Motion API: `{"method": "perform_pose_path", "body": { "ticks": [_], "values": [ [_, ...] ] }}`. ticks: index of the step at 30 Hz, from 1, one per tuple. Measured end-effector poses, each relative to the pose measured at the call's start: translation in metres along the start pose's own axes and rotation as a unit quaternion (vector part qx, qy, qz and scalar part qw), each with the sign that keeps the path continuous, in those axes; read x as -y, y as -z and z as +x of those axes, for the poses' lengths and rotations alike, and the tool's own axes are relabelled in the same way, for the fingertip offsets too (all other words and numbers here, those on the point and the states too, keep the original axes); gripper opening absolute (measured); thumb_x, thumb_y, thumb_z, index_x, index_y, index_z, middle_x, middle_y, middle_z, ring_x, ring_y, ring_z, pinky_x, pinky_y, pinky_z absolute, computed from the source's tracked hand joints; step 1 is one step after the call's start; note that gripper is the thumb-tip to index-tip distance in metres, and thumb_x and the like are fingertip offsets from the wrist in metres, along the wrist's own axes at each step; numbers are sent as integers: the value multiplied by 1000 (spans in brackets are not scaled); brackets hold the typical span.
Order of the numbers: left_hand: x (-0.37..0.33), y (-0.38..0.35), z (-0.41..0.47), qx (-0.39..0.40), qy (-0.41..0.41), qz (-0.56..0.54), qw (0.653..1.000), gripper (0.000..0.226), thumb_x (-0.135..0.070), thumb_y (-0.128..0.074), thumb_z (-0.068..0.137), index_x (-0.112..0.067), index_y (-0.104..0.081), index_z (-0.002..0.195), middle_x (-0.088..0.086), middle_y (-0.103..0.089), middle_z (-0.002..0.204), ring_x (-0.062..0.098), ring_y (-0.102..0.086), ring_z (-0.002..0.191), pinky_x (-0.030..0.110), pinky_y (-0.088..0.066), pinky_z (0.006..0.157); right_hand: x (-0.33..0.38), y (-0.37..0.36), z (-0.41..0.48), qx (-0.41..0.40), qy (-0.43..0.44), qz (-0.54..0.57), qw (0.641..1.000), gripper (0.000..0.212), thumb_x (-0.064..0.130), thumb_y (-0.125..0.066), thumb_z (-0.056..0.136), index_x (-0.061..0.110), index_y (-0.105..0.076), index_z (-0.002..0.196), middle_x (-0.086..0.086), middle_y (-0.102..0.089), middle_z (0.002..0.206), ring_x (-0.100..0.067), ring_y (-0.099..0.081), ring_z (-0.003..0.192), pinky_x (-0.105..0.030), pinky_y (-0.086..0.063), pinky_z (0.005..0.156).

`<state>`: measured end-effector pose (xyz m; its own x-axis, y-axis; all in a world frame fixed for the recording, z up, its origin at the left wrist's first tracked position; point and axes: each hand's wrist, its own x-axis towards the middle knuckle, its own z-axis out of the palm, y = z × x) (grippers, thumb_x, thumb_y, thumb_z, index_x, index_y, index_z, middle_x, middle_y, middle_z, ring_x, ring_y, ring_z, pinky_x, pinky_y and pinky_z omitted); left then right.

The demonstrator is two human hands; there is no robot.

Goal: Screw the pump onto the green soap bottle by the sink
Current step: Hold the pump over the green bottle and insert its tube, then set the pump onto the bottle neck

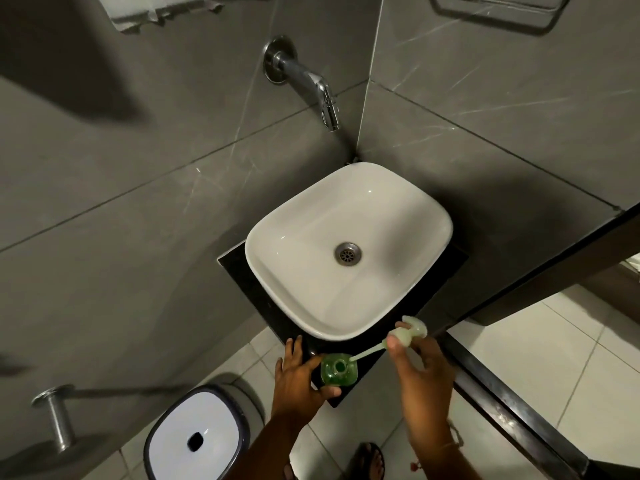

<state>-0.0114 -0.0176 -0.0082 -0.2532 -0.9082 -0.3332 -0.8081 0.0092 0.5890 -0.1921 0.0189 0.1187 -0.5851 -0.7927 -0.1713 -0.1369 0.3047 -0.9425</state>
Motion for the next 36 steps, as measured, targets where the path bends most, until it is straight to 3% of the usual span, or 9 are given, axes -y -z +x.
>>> {"method": "perform_pose_path", "body": {
  "ticks": [6,9,12,16,22,25,28,32,36],
  "values": [
    [-2,1,-2,-6,10,-4,1000,70,-58,-74,66,-44,-49,129,6,-3,162,24,8,148,52,-7,120,-19,-28,-13,12,120,-41,992,30,23,-81,71,34,-68,94,22,-58,109,2,-50,109,-10,-37,91],
    [-3,-2,-2,-10,14,-2,1000,69,-57,-74,66,-44,-49,129,4,-2,162,23,10,148,52,-6,120,-41,-37,-14,39,136,-73,987,28,28,-81,71,32,-70,97,26,-57,110,-3,-51,112,-17,-40,92],
    [-1,-5,-2,-16,18,-6,1000,68,-55,-74,67,-44,-48,130,3,-1,162,22,12,148,51,-4,121,-59,-46,-16,68,154,-113,979,30,40,-75,71,45,-68,100,28,-58,107,-5,-50,112,-22,-42,92],
    [1,-7,-3,-27,16,5,999,67,-53,-74,69,-44,-48,130,2,-1,162,22,14,148,51,-2,121,-75,-57,-15,80,140,-134,978,33,40,-76,66,53,-65,95,25,-57,105,-9,-49,110,-26,-44,91],
    [1,-10,-2,-40,16,26,999,61,-46,-70,75,-41,-47,131,2,-1,163,23,14,148,51,-3,121,-76,-66,-16,53,98,-192,975,40,50,-81,54,29,-60,81,11,-53,107,-21,-46,115,-48,-42,96],
    [2,-11,-2,-43,15,27,999,59,-44,-70,75,-41,-48,130,4,-4,163,23,14,148,53,-4,121,-74,-63,-17,57,102,-189,975,49,59,-76,52,34,-64,93,12,-54,109,-18,-45,115,-45,-40,99],
    [2,-12,-2,-42,17,26,999,63,-48,-71,73,-41,-47,131,4,-4,162,22,15,147,53,-3,120,-77,-60,-16,75,136,-178,972,47,49,-76,61,44,-67,107,24,-51,113,-16,-39,124,-45,-38,103],
    [2,-12,-2,-40,18,22,999,68,-49,-73,70,-44,-45,132,3,-2,162,21,16,147,51,-1,120,-78,-61,-12,69,128,-151,978,33,28,-87,59,32,-74,89,26,-53,107,-20,-43,121,-49,-44,98],
    [3,-14,-1,-49,19,34,998,61,-46,-72,73,-42,-49,129,2,-4,162,22,15,147,50,-2,121,-77,-69,-15,46,93,-129,986,42,44,-85,50,22,-59,75,7,-55,97,-21,-48,107,-48,-50,86]
  ]
}}
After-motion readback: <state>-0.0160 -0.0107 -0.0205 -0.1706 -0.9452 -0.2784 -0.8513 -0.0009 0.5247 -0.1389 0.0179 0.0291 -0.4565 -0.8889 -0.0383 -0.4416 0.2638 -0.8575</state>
